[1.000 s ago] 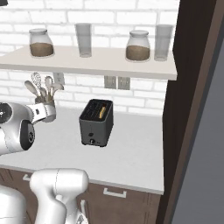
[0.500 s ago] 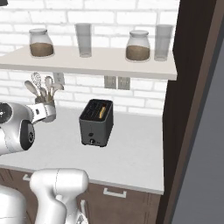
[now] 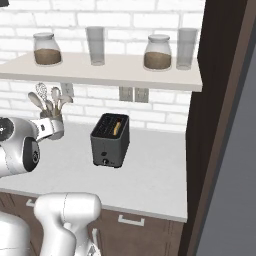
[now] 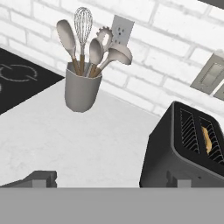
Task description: Start the toaster. Once the lever pops up, take the bread to the plate on the dining counter.
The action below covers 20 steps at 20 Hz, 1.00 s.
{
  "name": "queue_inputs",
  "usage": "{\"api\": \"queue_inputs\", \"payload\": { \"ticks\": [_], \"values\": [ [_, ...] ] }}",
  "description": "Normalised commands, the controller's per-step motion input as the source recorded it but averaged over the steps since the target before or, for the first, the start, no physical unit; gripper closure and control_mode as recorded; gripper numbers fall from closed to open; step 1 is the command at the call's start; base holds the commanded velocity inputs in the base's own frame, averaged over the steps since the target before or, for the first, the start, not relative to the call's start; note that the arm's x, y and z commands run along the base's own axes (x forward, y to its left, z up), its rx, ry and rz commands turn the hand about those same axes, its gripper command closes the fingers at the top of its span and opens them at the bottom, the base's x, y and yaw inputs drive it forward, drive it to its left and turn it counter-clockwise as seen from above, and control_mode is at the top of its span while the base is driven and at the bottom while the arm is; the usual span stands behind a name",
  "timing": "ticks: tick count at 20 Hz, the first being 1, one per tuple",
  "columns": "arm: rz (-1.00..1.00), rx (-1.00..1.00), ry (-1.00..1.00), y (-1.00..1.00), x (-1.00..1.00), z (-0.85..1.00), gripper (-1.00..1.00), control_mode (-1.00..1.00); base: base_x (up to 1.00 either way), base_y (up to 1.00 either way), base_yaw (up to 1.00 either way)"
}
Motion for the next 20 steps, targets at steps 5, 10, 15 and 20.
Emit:
{"api": "queue_inputs", "payload": {
  "ticks": [5, 10, 15, 20],
  "values": [
    [0.0, 0.0, 0.0, 0.0, 0.0, 0.0, -1.0, -1.0, 0.0, 0.0, 0.0],
    [0.0, 0.0, 0.0, 0.0, 0.0, 0.0, -1.0, -1.0, 0.0, 0.0, 0.0],
    [0.0, 0.0, 0.0, 0.0, 0.0, 0.0, -1.0, -1.0, 0.0, 0.0, 0.0],
    [0.0, 0.0, 0.0, 0.0, 0.0, 0.0, -1.0, -1.0, 0.0, 0.0, 0.0]
  ]
}}
